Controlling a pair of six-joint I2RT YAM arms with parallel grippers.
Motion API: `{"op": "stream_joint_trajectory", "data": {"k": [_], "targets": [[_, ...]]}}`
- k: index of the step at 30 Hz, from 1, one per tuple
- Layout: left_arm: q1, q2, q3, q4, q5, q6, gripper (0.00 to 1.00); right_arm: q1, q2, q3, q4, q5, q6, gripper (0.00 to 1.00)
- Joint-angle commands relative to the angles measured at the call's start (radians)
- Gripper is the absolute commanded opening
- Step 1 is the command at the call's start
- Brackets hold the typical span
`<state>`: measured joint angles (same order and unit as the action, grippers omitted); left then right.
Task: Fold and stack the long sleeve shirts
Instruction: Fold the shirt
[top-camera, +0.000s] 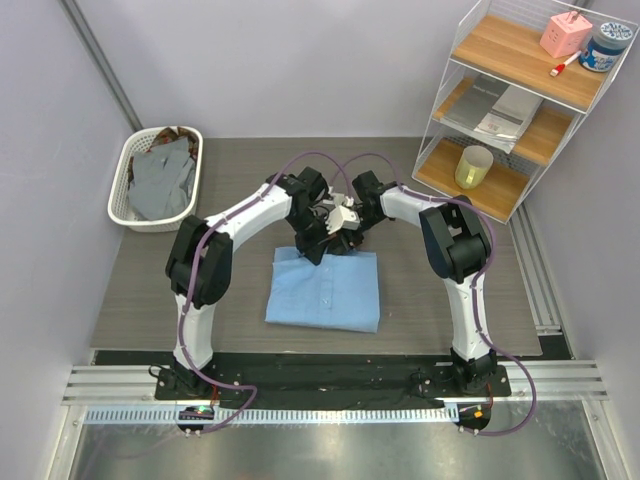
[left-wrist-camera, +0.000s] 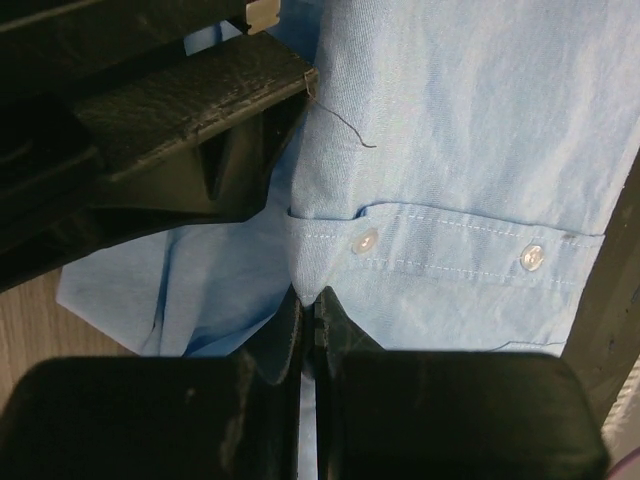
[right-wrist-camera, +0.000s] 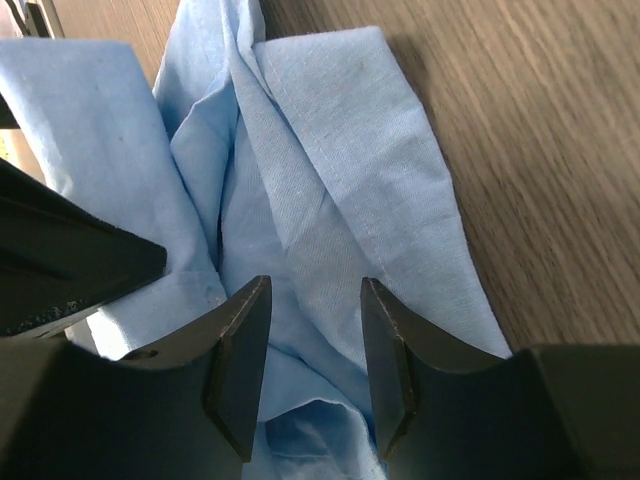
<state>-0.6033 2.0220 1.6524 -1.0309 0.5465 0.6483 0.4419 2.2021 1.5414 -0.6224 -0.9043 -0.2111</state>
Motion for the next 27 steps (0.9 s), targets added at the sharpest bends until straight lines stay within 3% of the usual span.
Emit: {"op": "stream_joint_trajectory", "data": {"k": [1,13,23,27], "targets": [[0.008,-0.002,0.047,0.011,-0.01,0.031,0.0,-0.003,-0.007,0.051,-0.033,-0.002,-0.017,0.48],[0.025,0.023,0.109,-0.017,-0.014,0.056,0.0,-0.109,-0.002,0.227,-0.092,-0.011,0.01,0.56],[0.027,0.037,0.107,-0.021,-0.013,0.08,0.0,-0.089,0.123,0.293,-0.033,0.016,0.023,0.45],[0.027,0.041,0.092,-0.017,-0.007,0.077,0.0,-0.071,0.14,0.231,-0.045,0.031,-0.04,0.42]]}}
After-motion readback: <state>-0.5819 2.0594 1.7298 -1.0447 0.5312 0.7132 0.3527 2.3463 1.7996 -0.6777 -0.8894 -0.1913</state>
